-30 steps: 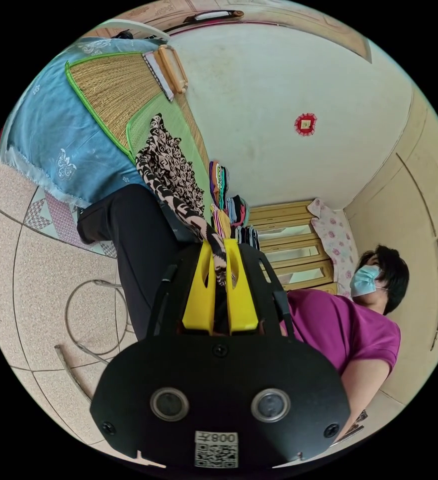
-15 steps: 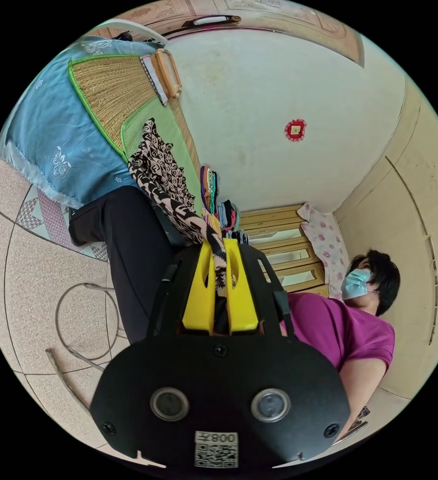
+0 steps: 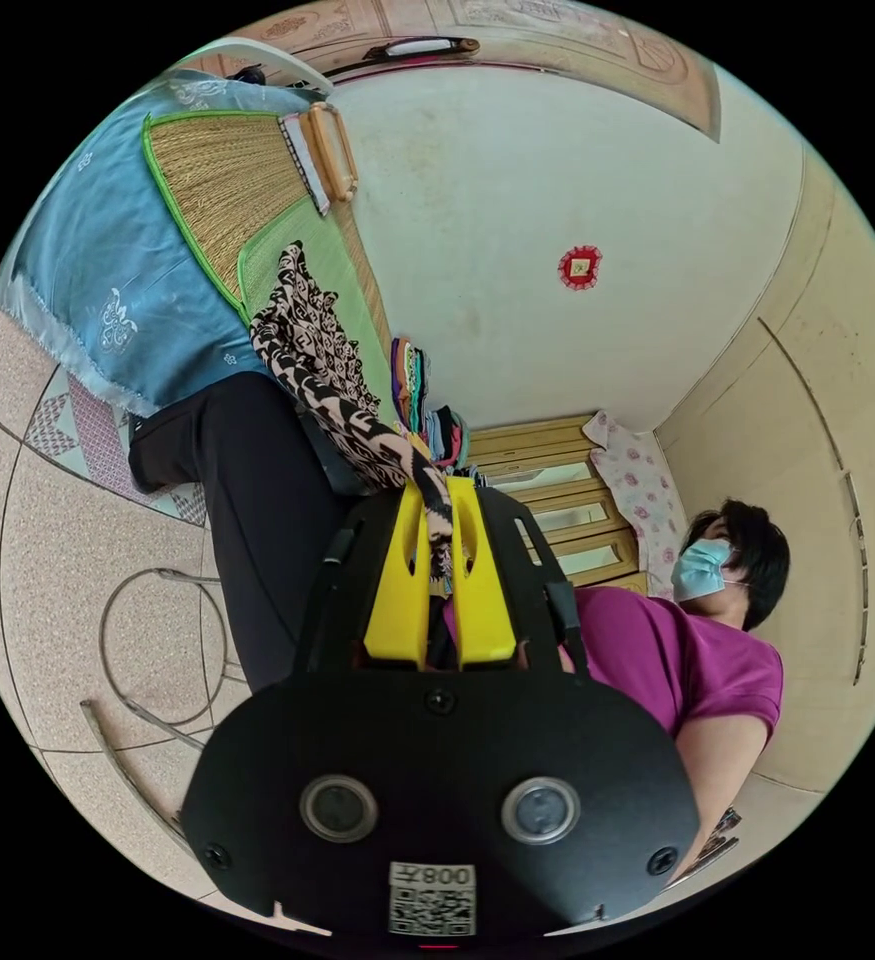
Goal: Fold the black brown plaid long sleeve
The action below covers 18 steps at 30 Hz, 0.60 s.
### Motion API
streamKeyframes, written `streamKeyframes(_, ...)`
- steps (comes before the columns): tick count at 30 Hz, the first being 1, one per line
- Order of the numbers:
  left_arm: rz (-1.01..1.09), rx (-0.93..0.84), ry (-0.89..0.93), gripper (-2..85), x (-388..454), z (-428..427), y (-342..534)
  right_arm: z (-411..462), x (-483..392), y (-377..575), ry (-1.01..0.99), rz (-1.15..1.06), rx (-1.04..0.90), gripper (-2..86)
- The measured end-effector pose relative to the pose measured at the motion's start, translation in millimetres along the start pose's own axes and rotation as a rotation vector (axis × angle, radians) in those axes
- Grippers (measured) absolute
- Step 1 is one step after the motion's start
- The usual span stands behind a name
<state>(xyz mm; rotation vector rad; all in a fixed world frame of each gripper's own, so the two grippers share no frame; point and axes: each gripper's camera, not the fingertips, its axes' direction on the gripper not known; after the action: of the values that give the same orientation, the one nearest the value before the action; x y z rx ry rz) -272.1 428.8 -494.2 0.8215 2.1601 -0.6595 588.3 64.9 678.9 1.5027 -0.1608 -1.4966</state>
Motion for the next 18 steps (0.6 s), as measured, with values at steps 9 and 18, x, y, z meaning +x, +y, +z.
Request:
streamKeyframes(9,0.000,0.016,0.020,4.0,0.0,5.2,-6.7,3.5,4.7,8.5,-0.011,-0.004,0.013,1.9)
streamKeyframes(18,0.017,0.019,0.042,4.0,-0.5,20.5,-34.5,15.1,8.4,-4.2,-0.021,-0.020,0.018,1.8)
